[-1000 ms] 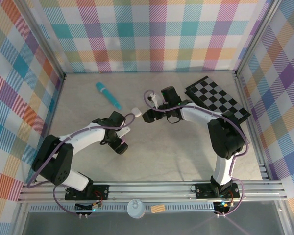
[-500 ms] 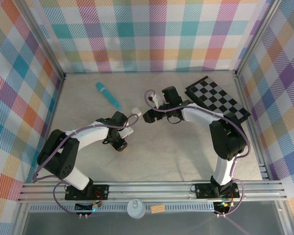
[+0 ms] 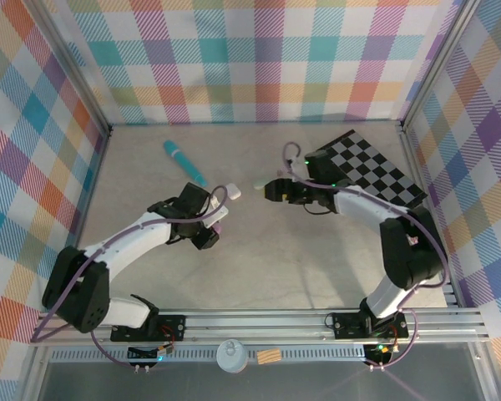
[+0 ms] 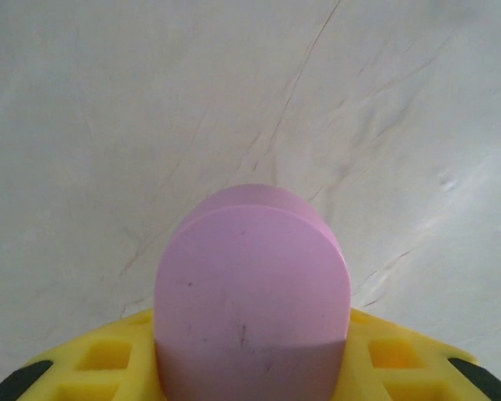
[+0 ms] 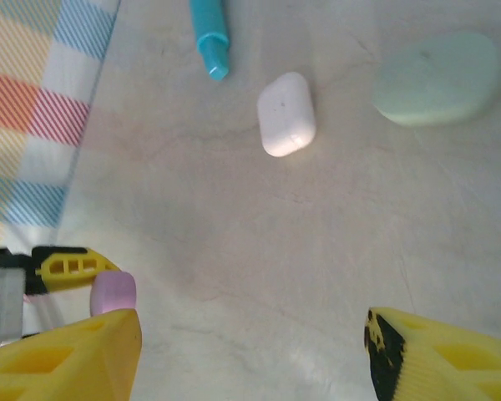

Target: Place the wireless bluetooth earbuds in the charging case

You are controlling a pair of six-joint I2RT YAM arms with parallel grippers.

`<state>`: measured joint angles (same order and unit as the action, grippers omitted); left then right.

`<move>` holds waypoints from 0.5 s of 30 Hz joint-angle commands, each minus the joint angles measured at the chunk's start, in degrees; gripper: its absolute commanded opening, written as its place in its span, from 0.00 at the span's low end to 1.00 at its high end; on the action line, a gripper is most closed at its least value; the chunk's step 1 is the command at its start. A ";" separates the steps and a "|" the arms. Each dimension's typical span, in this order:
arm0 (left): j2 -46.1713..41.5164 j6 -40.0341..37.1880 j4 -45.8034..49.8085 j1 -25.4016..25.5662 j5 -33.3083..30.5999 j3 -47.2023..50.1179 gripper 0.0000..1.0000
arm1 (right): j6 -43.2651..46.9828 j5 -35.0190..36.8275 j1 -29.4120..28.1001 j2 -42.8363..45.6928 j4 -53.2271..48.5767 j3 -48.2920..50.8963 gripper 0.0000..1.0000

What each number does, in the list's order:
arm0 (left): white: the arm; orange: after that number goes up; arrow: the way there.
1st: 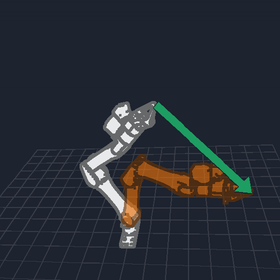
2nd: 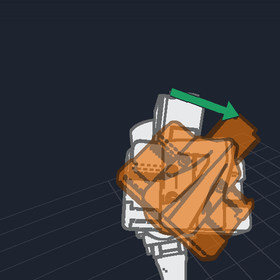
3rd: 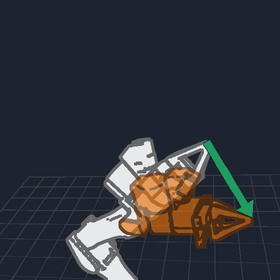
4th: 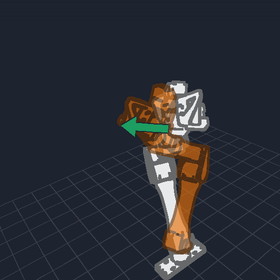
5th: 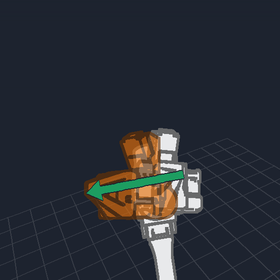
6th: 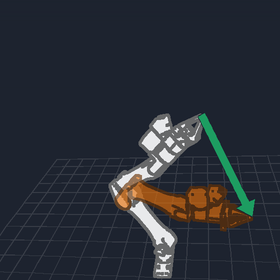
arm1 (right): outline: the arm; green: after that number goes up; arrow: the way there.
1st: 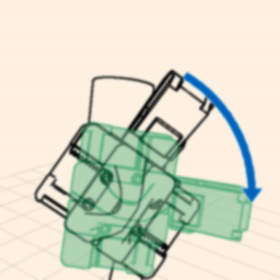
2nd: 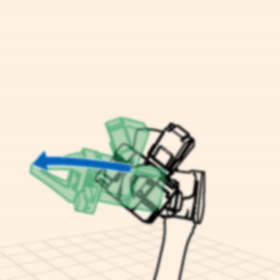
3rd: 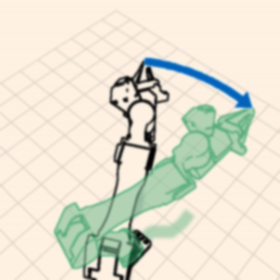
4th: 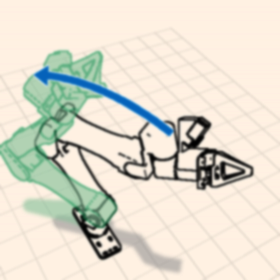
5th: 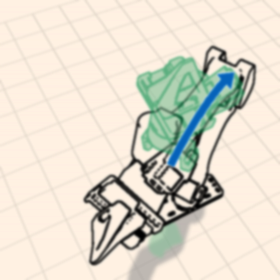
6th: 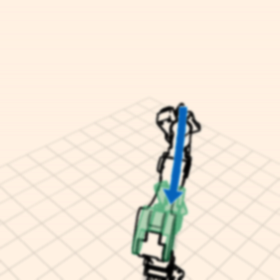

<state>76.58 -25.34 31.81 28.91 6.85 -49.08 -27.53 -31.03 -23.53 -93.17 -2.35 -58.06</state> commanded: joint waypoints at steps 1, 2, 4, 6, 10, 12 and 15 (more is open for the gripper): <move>-3.44 -1.73 -3.46 0.93 9.03 -1.93 0.38 | -15.37 -10.18 0.07 3.08 1.87 2.36 0.70; -4.14 -2.03 -4.83 1.10 10.82 -1.98 0.38 | -18.26 -13.03 0.06 3.57 2.84 3.28 0.70; -4.76 -2.51 -6.69 1.39 13.50 -2.39 0.38 | -22.03 -16.90 -0.47 4.42 4.03 4.39 0.70; -4.34 -3.04 -7.05 1.66 15.74 -3.54 0.38 | -23.23 -19.42 -1.77 5.05 3.29 4.23 0.70; -2.64 -4.49 -6.72 2.68 17.87 -5.90 0.38 | -24.83 -20.28 -5.29 5.59 2.86 3.33 0.69; -2.17 -4.71 -6.97 3.04 18.61 -6.49 0.38 | -25.74 -20.30 -6.77 5.00 3.68 2.88 0.69; -1.95 -4.64 -7.18 3.43 19.14 -7.25 0.38 | -26.47 -19.62 -8.88 3.37 4.76 1.83 0.68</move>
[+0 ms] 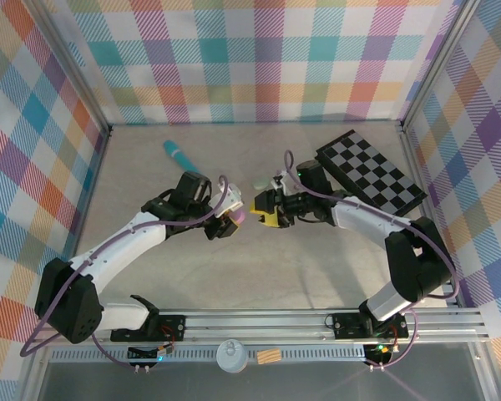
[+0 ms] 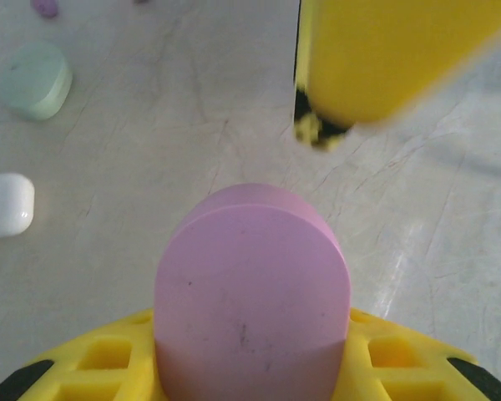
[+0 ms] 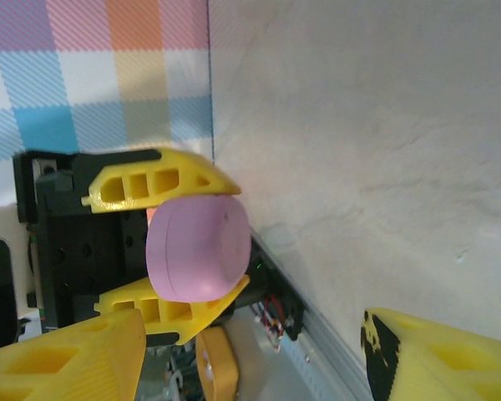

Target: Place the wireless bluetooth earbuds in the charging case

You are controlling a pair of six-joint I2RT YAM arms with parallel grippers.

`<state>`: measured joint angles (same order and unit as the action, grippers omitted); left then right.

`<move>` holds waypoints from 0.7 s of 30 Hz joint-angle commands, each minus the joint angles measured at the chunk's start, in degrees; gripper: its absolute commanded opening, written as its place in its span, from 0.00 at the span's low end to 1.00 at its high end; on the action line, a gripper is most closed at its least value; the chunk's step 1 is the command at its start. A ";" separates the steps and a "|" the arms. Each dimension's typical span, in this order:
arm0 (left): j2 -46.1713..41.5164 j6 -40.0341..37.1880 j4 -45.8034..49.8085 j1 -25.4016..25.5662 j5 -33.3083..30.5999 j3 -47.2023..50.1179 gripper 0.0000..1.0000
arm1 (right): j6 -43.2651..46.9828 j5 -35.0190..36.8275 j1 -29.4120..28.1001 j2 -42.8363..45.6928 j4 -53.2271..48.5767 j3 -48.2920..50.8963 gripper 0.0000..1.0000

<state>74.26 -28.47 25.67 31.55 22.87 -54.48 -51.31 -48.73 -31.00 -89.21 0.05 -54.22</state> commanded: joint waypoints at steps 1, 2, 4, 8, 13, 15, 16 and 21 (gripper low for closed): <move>0.37 -1.55 -0.96 0.94 3.12 -1.89 0.38 | -3.19 -2.01 -2.02 -1.22 3.50 -2.20 0.67; 0.20 -1.59 -0.97 1.01 3.15 -1.81 0.38 | -3.88 -2.39 -2.57 -1.85 4.70 -2.44 0.65; -0.24 -1.59 -0.64 1.06 2.82 -1.55 0.38 | -5.15 -2.63 -3.28 -2.61 6.69 -2.74 0.63; -0.87 -1.76 -0.22 1.14 2.37 -0.98 0.38 | -4.99 -3.03 -4.21 -3.75 6.36 -4.20 0.57; -1.85 -1.83 0.05 1.14 2.33 -0.55 0.38 | -5.73 -2.25 -4.31 -4.61 5.97 -4.58 0.34; -2.36 -1.98 -0.15 1.14 2.28 -0.22 0.38 | -5.69 -2.32 -4.33 -4.61 5.99 -4.67 0.27; -2.66 -2.07 -0.36 1.14 2.14 0.12 0.38 | -5.67 -2.12 -4.33 -4.49 5.68 -4.75 0.24; -5.88 -1.71 -4.83 1.14 1.39 3.30 0.55 | -7.06 -2.46 -3.61 -2.85 7.32 -4.05 0.13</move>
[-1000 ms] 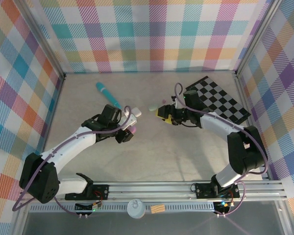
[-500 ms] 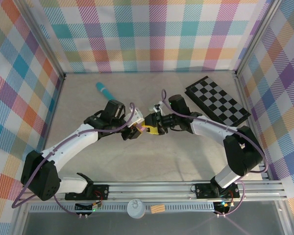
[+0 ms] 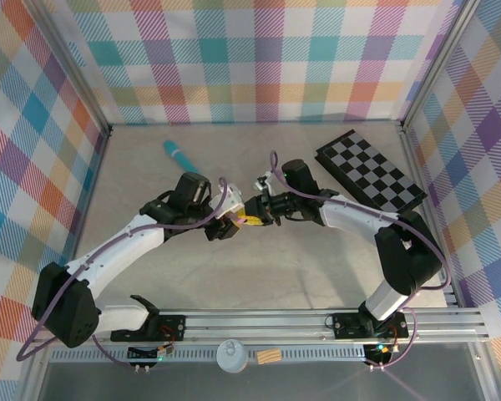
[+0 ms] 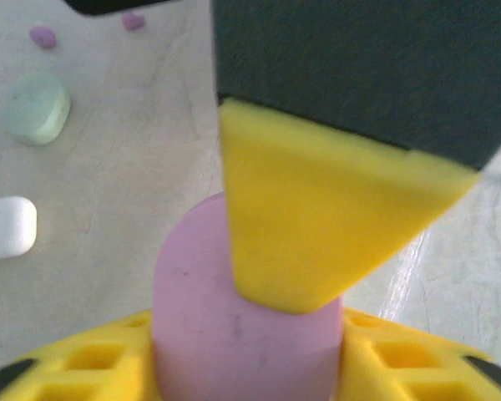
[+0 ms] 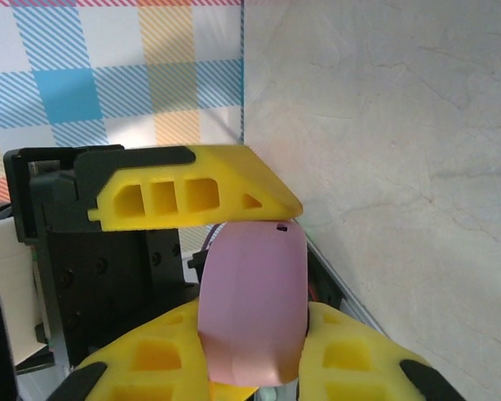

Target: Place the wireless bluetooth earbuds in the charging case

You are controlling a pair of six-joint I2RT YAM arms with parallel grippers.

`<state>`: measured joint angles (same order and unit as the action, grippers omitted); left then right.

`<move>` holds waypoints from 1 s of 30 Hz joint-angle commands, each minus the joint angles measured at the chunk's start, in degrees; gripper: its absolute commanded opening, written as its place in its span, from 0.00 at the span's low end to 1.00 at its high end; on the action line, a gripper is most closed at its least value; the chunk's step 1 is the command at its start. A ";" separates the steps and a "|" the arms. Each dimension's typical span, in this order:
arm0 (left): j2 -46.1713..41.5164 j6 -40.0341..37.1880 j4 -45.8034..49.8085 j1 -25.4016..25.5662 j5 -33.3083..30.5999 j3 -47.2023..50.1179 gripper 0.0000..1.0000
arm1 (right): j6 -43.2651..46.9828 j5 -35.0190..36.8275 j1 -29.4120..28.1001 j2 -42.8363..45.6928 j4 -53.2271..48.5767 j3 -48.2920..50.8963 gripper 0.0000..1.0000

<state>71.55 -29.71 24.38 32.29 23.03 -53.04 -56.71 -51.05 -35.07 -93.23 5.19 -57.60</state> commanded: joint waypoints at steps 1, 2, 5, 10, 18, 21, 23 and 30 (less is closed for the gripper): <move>-4.36 0.03 -5.60 0.38 1.34 2.84 0.59 | -3.24 -0.95 0.94 1.70 4.28 0.07 0.12; -6.08 0.57 -7.82 0.36 1.94 4.13 0.64 | -5.52 -1.82 1.59 2.19 7.14 1.04 0.11; -12.14 6.35 -25.15 0.06 2.33 10.79 0.72 | -13.65 -3.57 3.49 3.87 17.77 3.96 0.13; -14.82 14.46 -46.26 -1.13 4.39 18.21 0.77 | -28.86 -5.16 4.92 4.20 38.12 6.78 0.11; -10.80 22.65 -77.99 -2.26 6.21 27.28 0.74 | -37.16 -4.28 4.92 5.16 49.27 7.50 0.08; -9.51 23.18 -80.57 -2.32 7.30 27.35 0.71 | -39.72 -4.10 4.92 4.92 52.51 7.96 0.08; -8.42 24.10 -84.14 -2.40 7.09 28.03 0.69 | -40.91 -3.82 4.93 4.73 53.85 8.27 0.08; -5.94 25.31 -87.33 -2.89 7.08 27.64 0.61 | -41.69 -3.90 4.86 4.81 55.18 9.09 0.06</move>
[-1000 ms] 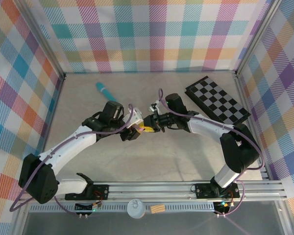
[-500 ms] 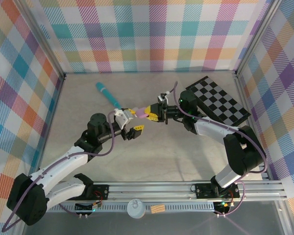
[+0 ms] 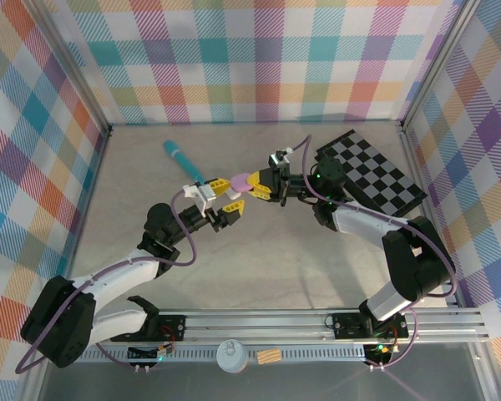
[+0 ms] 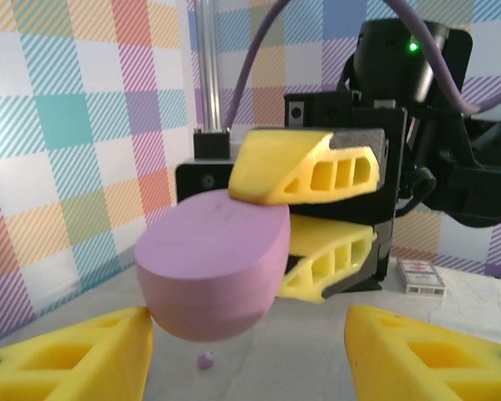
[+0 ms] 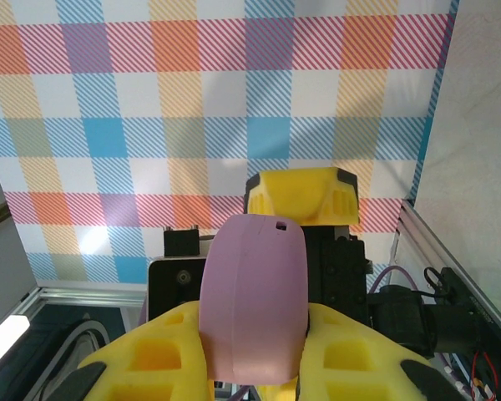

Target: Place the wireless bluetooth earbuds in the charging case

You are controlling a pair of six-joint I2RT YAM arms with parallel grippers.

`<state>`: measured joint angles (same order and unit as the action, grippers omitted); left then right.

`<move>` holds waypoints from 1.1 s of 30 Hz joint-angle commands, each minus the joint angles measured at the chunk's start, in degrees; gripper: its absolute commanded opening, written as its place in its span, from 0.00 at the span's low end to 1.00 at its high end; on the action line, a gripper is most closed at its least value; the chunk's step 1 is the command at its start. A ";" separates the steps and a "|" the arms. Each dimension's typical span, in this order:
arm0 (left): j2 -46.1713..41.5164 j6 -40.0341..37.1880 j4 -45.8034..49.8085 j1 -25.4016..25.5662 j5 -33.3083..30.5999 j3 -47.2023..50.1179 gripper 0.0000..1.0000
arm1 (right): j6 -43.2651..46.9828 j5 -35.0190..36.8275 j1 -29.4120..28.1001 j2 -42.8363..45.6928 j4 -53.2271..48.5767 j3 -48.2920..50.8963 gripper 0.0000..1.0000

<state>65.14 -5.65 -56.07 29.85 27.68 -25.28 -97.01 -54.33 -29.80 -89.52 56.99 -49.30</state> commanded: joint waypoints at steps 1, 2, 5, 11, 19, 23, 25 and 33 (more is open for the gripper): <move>0.82 1.58 -7.38 -0.49 2.40 -0.23 0.61 | -1.43 -0.73 -0.46 1.10 3.71 0.78 0.06; 1.16 1.82 -8.12 -0.65 2.31 -0.26 0.61 | -1.53 -0.83 -0.59 1.19 3.90 0.77 0.06; 1.97 2.79 -9.83 -1.06 3.04 -0.54 0.59 | -1.33 -0.83 -0.74 1.62 3.80 0.74 0.05; 4.42 5.25 -12.15 -1.19 6.62 -1.53 0.54 | -2.46 -0.71 -1.48 1.08 6.32 0.53 0.05; 5.68 7.33 -15.51 -1.37 7.91 -1.62 0.52 | -2.74 -0.68 -2.29 1.19 8.40 0.72 0.04; 5.55 7.75 -16.02 -1.37 8.38 -1.87 0.48 | -2.75 -0.56 -2.41 1.02 8.40 0.88 0.03; 5.67 7.76 -15.96 -1.39 8.79 -2.01 0.47 | -2.88 -0.52 -2.44 1.01 8.57 0.85 0.03; 5.52 8.72 -16.09 -1.46 10.06 -2.01 0.37 | -2.48 -0.27 -2.54 1.10 7.47 1.13 0.04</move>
<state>70.76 2.15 -68.10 28.47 34.72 -25.54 -99.90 -55.16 -31.92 -89.49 62.94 -48.73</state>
